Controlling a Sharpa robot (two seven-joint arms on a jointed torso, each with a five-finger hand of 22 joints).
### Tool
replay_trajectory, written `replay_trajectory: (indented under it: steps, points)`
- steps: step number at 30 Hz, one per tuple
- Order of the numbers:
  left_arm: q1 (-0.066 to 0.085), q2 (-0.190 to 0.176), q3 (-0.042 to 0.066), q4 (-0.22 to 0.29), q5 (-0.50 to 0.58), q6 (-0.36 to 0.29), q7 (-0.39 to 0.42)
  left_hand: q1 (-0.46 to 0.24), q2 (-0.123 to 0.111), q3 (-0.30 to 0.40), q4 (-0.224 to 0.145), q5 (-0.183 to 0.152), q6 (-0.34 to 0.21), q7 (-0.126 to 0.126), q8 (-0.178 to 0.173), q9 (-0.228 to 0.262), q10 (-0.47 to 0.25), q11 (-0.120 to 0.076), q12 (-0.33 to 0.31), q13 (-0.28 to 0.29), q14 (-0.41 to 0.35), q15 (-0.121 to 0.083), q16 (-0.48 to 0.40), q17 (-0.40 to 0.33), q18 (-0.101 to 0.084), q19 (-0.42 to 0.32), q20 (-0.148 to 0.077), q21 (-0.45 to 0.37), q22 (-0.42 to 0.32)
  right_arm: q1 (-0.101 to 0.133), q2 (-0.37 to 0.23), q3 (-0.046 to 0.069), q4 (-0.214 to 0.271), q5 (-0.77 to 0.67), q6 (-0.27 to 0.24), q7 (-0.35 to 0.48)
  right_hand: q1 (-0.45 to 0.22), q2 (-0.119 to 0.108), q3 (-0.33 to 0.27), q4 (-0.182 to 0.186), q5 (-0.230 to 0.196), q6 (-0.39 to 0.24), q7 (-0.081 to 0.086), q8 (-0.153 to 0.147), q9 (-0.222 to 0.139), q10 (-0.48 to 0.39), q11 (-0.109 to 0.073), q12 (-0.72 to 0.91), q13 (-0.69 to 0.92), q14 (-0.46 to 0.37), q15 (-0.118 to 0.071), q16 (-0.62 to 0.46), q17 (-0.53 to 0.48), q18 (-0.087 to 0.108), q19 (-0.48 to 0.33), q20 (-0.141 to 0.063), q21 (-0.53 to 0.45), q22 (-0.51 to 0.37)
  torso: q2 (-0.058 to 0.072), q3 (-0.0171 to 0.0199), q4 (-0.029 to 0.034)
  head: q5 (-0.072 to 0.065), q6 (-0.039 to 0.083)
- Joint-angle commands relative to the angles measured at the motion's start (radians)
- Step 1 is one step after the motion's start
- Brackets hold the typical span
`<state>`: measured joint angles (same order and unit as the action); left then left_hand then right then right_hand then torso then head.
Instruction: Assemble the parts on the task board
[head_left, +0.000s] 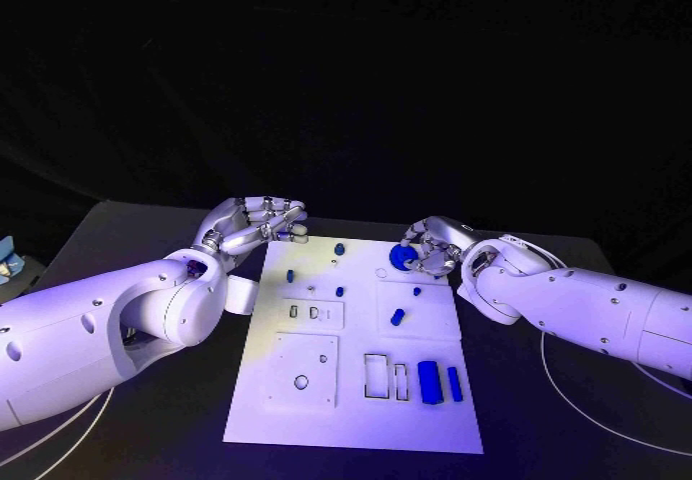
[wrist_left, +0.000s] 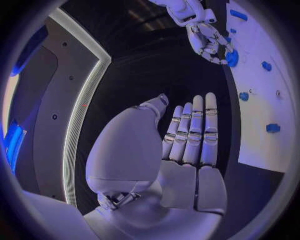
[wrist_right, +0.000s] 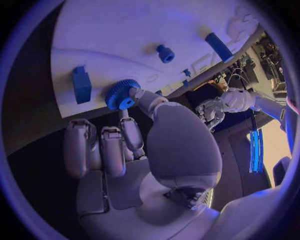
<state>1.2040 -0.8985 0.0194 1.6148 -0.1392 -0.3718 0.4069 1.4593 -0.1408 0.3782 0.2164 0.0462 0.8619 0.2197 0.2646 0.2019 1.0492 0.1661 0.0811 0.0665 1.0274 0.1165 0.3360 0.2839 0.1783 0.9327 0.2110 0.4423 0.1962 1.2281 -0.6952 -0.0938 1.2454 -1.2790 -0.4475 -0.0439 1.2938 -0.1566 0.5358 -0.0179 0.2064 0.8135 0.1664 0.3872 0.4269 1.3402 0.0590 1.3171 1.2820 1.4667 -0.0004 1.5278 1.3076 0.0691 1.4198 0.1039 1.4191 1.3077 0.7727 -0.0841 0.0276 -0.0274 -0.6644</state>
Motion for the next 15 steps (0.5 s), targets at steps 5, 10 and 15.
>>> replay_trajectory:
  steps: [5, 10, 15]
  points:
    - [0.001, 0.003, 0.0, 0.0, -0.004, 0.018, 0.006, -0.001, -0.009, 0.004, 0.001, 0.004, 0.007, 0.002, -0.007, -0.001, 0.009, 0.0, -0.003, 0.0, -0.007, -0.002, -0.003, 0.001, 0.002, -0.004, 0.0, 0.006, 0.001, 0.001, -0.004, 0.001, 0.051, -0.077, -0.084, 0.019, -0.018, 0.007, 0.004, 0.003, -0.005, 0.059, -0.025, 0.018, 0.019, 0.01, -0.001, 0.004, 0.001, 0.072, -0.01, 0.005, 0.1, -0.017, 0.008, -0.004, 0.007, 0.062, 0.0, 0.0006, -0.0015, 0.002, 0.004]
    - [0.001, 0.007, 0.0, 0.0, -0.004, 0.018, 0.006, -0.001, -0.009, 0.004, 0.001, 0.004, 0.007, 0.002, -0.007, -0.001, 0.009, 0.0, -0.003, 0.0, -0.007, -0.002, -0.003, 0.001, 0.002, -0.004, 0.0, 0.006, 0.001, 0.013, 0.01, 0.002, 0.09, -0.113, -0.087, -0.023, -0.044, -0.005, -0.005, 0.013, -0.008, 0.058, -0.026, 0.014, 0.021, 0.013, -0.001, 0.005, 0.002, 0.072, -0.011, 0.005, 0.101, -0.018, 0.012, -0.006, 0.01, 0.067, -0.001, -0.0004, -0.0001, 0.001, 0.001]
    - [0.001, 0.011, 0.0, -0.001, -0.004, 0.019, 0.006, -0.001, -0.009, 0.004, 0.001, 0.004, 0.007, 0.002, -0.007, -0.001, 0.009, 0.0, -0.003, 0.0, -0.007, -0.002, -0.003, 0.001, 0.002, -0.004, 0.0, 0.006, 0.001, 0.02, 0.052, 0.002, 0.106, -0.158, -0.105, -0.062, -0.046, -0.004, -0.004, 0.014, -0.008, 0.059, -0.026, 0.014, 0.022, 0.013, -0.002, 0.005, 0.002, 0.072, -0.011, 0.005, 0.101, -0.018, 0.013, -0.006, 0.011, 0.069, 0.002, 0.0002, 0.0031, 0.002, 0.004]
